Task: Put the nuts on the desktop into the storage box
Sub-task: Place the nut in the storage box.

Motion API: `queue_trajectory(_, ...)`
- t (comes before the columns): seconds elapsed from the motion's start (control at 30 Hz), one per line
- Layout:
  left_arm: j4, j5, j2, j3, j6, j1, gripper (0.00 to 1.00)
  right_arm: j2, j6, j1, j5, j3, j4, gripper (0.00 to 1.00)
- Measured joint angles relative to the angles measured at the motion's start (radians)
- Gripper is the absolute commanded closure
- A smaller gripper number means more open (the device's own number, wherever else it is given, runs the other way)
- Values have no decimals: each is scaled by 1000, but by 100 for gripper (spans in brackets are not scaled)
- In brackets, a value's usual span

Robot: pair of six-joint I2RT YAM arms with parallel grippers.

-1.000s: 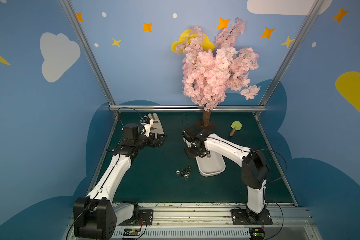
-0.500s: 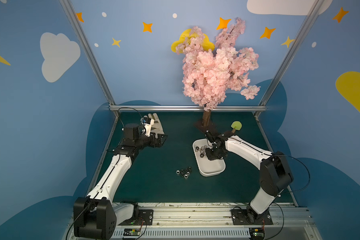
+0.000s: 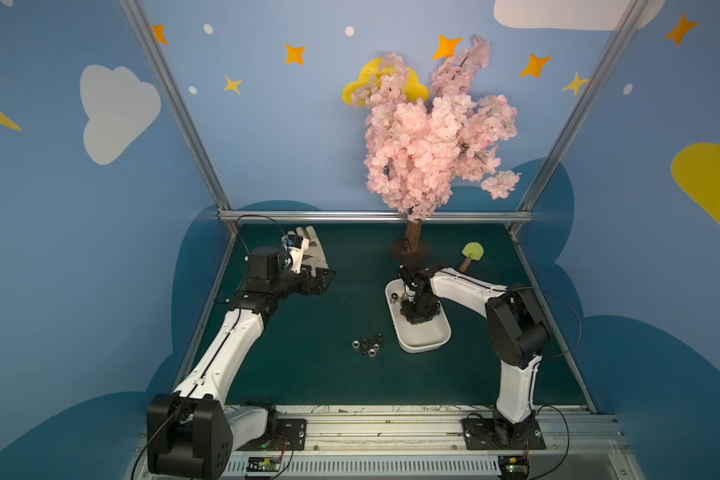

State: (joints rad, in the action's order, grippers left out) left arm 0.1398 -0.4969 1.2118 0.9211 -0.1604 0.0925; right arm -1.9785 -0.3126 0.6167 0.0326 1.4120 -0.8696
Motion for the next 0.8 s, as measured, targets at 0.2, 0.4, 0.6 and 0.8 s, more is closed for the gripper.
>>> queue_trajectory(0.2,0,0,0,0,0,0,0,-33,6,0,14,71,0,57)
queue_trajectory(0.4,1,1,0,0,1,0,0,-17,6,6,41,92,-11,55)
queue_trajectory(0.6,1,2,0,0,3,0,0,126,10,53,49,88,-16,55)
queue_trajectory(0.8,1,5,0,0,3,0,0,193,29,166,10,115,-3,54)
